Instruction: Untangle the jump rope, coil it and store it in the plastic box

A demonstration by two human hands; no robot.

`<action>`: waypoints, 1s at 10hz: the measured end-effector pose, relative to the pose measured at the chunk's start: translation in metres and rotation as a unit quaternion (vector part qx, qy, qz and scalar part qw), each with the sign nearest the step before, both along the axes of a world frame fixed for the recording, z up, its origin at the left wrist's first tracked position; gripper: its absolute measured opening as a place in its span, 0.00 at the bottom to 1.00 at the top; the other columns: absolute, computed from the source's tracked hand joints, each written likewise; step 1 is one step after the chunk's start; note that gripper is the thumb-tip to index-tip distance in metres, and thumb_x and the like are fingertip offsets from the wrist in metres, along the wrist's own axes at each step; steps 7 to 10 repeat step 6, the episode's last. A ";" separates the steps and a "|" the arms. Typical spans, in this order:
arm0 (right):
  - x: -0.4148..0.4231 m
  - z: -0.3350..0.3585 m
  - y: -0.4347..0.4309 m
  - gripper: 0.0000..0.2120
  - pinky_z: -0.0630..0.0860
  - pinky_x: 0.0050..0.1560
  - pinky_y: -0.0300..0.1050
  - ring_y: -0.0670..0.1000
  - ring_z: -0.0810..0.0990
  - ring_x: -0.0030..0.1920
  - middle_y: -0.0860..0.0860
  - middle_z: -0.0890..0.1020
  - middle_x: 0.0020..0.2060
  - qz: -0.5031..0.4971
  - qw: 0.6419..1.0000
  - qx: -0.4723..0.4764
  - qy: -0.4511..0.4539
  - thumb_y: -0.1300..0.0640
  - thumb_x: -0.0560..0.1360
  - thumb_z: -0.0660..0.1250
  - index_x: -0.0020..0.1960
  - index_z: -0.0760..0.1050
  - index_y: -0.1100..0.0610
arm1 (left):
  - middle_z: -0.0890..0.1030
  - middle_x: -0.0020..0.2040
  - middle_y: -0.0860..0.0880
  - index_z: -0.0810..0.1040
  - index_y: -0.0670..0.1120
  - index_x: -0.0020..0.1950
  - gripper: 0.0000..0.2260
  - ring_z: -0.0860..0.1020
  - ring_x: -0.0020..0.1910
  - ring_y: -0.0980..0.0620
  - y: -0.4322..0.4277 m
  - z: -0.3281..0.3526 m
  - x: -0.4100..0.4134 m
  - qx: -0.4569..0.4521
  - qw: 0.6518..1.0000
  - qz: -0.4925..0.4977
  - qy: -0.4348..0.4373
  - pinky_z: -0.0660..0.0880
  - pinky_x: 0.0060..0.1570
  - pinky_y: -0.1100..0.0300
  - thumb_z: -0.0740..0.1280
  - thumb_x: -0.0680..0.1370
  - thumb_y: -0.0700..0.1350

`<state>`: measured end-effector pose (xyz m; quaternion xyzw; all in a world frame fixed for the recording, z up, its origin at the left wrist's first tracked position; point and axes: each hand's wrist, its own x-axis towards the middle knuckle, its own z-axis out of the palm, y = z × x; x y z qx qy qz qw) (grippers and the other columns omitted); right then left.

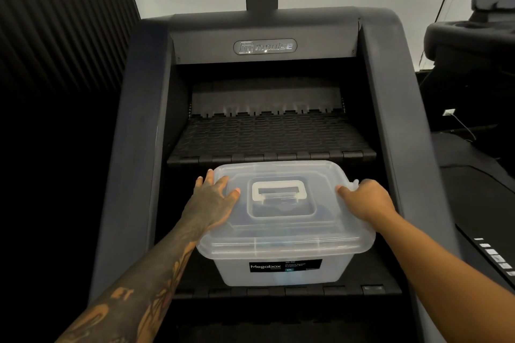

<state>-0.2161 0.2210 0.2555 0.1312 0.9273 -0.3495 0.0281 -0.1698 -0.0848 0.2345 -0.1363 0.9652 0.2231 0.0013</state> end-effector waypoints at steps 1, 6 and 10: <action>0.000 0.001 -0.002 0.26 0.71 0.36 0.45 0.54 0.76 0.40 0.55 0.76 0.44 0.008 1.000 0.023 0.006 0.45 0.77 0.66 0.65 0.70 0.63 | 0.46 0.80 0.47 0.56 0.53 0.77 0.28 0.44 0.78 0.43 0.000 -0.001 0.000 -0.004 1.000 0.000 -0.001 0.52 0.71 0.40 0.56 0.79 0.61; -0.006 0.002 -0.013 0.25 0.72 0.62 0.59 0.62 0.71 0.64 0.61 0.72 0.65 0.075 0.984 0.144 0.074 0.48 0.79 0.60 0.70 0.64 0.61 | 0.52 0.79 0.44 0.56 0.48 0.77 0.28 0.48 0.78 0.44 0.003 0.004 0.003 -0.022 0.998 -0.015 0.056 0.47 0.73 0.43 0.56 0.80 0.58; -0.006 0.002 -0.013 0.25 0.72 0.62 0.59 0.62 0.71 0.64 0.61 0.72 0.65 0.075 0.984 0.144 0.074 0.48 0.79 0.60 0.70 0.64 0.61 | 0.52 0.79 0.44 0.56 0.48 0.77 0.28 0.48 0.78 0.44 0.003 0.004 0.003 -0.022 0.998 -0.015 0.056 0.47 0.73 0.43 0.56 0.80 0.58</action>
